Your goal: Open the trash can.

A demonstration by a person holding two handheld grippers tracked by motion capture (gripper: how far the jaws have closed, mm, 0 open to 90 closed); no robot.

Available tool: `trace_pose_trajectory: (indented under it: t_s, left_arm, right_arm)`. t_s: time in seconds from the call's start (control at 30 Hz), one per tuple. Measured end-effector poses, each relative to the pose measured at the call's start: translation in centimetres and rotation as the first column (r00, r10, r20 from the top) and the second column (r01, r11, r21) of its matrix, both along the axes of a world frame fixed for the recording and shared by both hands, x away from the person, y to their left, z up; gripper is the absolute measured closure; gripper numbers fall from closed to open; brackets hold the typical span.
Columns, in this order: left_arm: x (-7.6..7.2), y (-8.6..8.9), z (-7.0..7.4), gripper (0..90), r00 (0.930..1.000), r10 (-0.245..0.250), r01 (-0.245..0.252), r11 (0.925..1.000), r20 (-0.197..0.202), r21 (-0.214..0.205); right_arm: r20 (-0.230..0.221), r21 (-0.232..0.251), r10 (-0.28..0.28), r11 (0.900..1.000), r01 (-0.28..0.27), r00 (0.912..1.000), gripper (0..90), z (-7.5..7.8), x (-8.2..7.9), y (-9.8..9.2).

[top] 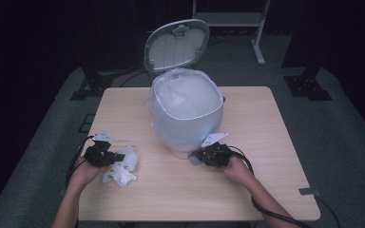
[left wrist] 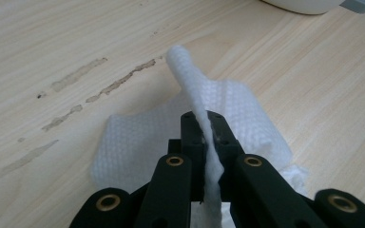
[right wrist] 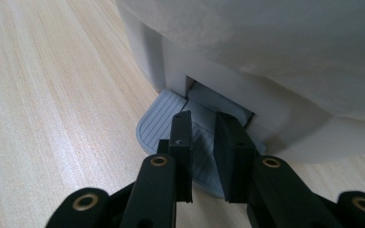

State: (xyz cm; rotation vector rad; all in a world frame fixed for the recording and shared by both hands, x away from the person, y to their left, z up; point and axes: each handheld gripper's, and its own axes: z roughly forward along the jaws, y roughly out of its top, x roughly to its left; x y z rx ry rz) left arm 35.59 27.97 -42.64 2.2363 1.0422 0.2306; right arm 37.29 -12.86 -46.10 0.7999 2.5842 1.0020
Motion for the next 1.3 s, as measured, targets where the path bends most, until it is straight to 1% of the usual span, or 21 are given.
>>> trace_pose_trajectory:
  t_s: [0.03, 0.07, 0.1, 0.17, 0.23, 0.27, 0.3, 0.5, 0.63, 0.7, 0.9, 0.97, 1.07, 1.3]
  left_arm:
    - [-0.1, 0.1, 0.1, 87.9, 1.0000, 0.002, -0.002, 1.0000, 0.004, -0.001]
    - [-0.1, 0.2, 0.2, 87.8, 1.0000, -0.002, 0.002, 0.9999, -0.002, -0.015]
    - [-0.2, 0.2, 0.3, 87.8, 1.0000, 0.000, 0.000, 0.9998, 0.005, -0.020]
    - [-0.3, 0.4, 0.5, 87.8, 1.0000, -0.005, 0.005, 0.9992, 0.001, -0.039]
    - [-0.4, 0.5, 0.7, 87.8, 0.9999, -0.008, 0.009, 0.9989, 0.009, -0.046]
    - [-0.4, 0.6, 0.8, 87.8, 0.9999, -0.012, 0.012, 0.9986, 0.007, -0.052]
    - [-0.5, 0.7, 1.0, 87.9, 0.9999, -0.008, 0.009, 0.9981, 0.015, -0.061]
    - [-0.7, 1.2, 2.5, 87.8, 0.9993, -0.015, 0.018, 0.9962, 0.035, -0.086]
    - [-0.8, 1.3, 3.5, 87.9, 0.9985, -0.011, 0.016, 0.9960, 0.053, -0.088]
    - [-0.8, 1.4, 4.0, 87.9, 0.9977, -0.014, 0.019, 0.9965, 0.066, -0.082]
    - [-1.2, 1.4, 5.5, 87.9, 0.9955, -0.030, 0.039, 0.9941, 0.090, -0.102]
    - [-1.2, 1.3, 5.8, 87.9, 0.9949, -0.036, 0.046, 0.9933, 0.094, -0.106]
    - [-1.2, 1.2, 6.4, 87.9, 0.9939, -0.048, 0.057, 0.9936, 0.100, -0.098]
    - [-1.4, 0.9, 7.5, 87.9, 0.9924, -0.065, 0.076, 0.9908, 0.105, -0.112]
  right_arm:
    - [0.000, 0.000, 0.000, 1.0000, 0.000, 1.0000, 77.0, 0.0, 0.0, 0.0]
    - [-0.001, -0.001, 0.000, 1.0000, 0.000, 1.0000, 77.0, 0.0, 0.0, 0.0]
    - [-0.002, 0.000, 0.000, 1.0000, 0.000, 1.0000, 77.0, 0.0, 0.0, 0.0]
    - [-0.001, 0.000, 0.000, 1.0000, 0.000, 1.0000, 77.0, 0.0, 0.0, 0.0]
    - [0.000, 0.000, 0.000, 1.0000, 0.000, 1.0000, 77.0, 0.0, 0.0, 0.0]
    - [-0.001, 0.000, 0.000, 1.0000, 0.000, 1.0000, 77.0, 0.0, 0.0, 0.0]
    - [-0.001, -0.001, -0.001, 1.0000, 0.001, 1.0000, 77.0, 0.0, 0.0, 0.0]
    - [0.000, -0.002, 0.001, 1.0000, -0.001, 1.0000, 77.0, 0.0, 0.0, 0.0]
    - [0.002, -0.001, 0.002, 1.0000, -0.002, 1.0000, 77.0, 0.0, 0.0, 0.0]
    - [0.002, 0.000, 0.001, 1.0000, -0.001, 1.0000, 77.0, 0.0, 0.0, 0.0]
    - [0.001, -0.001, 0.002, 1.0000, -0.002, 1.0000, 77.0, 0.0, 0.0, 0.0]
    - [0.002, 0.000, 0.002, 1.0000, -0.002, 1.0000, 77.0, 0.0, 0.0, 0.0]
    - [0.001, -0.001, 0.002, 1.0000, -0.002, 1.0000, 77.0, 0.0, 0.0, 0.0]
    - [0.000, -0.001, 0.002, 1.0000, -0.002, 1.0000, 77.0, 0.0, 0.0, 0.0]
